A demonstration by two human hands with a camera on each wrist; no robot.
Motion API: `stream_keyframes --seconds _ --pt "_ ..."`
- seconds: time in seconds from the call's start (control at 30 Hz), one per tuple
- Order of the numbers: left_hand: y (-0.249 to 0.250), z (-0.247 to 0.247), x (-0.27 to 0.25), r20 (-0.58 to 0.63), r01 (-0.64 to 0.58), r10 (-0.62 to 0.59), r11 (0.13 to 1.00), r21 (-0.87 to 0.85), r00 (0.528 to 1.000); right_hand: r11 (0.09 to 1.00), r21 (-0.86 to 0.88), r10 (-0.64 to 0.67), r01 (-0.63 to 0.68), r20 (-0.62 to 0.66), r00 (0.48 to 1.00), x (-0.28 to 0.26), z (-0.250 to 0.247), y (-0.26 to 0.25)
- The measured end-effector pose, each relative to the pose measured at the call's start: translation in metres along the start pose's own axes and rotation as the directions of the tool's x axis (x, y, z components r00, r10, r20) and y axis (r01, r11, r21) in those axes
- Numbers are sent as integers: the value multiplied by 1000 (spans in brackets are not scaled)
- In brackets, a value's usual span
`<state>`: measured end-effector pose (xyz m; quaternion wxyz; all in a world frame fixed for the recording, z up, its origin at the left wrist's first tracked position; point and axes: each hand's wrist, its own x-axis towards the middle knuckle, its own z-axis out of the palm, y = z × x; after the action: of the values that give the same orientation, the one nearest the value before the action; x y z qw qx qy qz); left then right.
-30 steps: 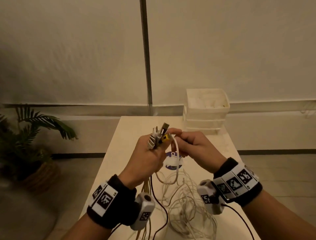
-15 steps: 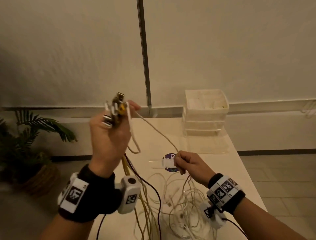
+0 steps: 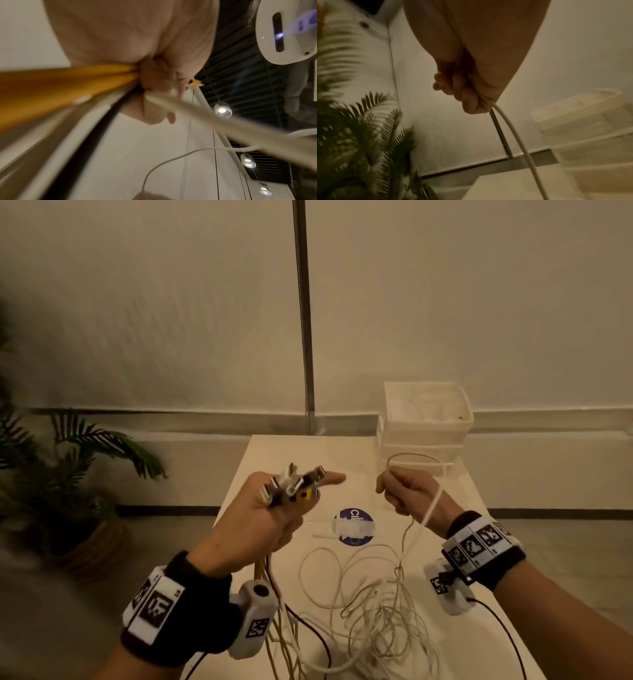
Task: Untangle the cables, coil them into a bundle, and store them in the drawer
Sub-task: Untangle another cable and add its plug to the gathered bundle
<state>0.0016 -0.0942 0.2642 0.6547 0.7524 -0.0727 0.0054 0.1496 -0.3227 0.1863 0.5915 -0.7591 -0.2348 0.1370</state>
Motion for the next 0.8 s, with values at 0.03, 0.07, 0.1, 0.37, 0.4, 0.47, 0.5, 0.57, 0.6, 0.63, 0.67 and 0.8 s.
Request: stream_keyframes --seconds 0.03,0.07,0.1,0.37,0.4,0.47,0.5,0.57,0.6,0.63,0.67,0.8 --pt "-2 2 4 -54 22 -22 1000 -15 998 999 26 -30 30 30 999 -4 2 -8" --pt "-5 4 8 -91 15 -13 1000 23 996 997 45 -69 66 58 996 -8 5 -16" --pt "-4 9 13 -105 -5 13 997 73 994 993 44 -110 106 85 990 -12 7 -25" --pt "-12 47 41 -135 -271 330 903 334 934 960 -179 -180 214 191 965 -26 17 -72" --pt "-11 50 43 -168 -286 357 896 341 919 958 -181 -193 224 178 965 -28 18 -75" --pt "-12 47 44 -248 -318 427 869 380 869 947 -201 -224 251 151 963 -31 20 -77" --pt "-10 44 43 -283 -335 467 849 407 838 940 -218 -235 262 144 961 -32 22 -75" --pt "-5 32 41 -343 -362 525 823 438 779 939 -231 -229 256 140 963 -32 24 -63" --pt "-1 26 40 -373 -374 545 816 440 751 946 -221 -210 237 138 968 -30 23 -54" --pt "5 18 38 -408 -385 566 808 446 716 957 -201 -186 210 136 973 -27 22 -44" --pt "11 10 36 -446 -399 587 800 448 676 968 -177 -155 177 132 979 -24 21 -34" --pt "33 -19 23 -551 -472 615 788 395 564 984 -151 -91 99 62 994 -17 19 -2"
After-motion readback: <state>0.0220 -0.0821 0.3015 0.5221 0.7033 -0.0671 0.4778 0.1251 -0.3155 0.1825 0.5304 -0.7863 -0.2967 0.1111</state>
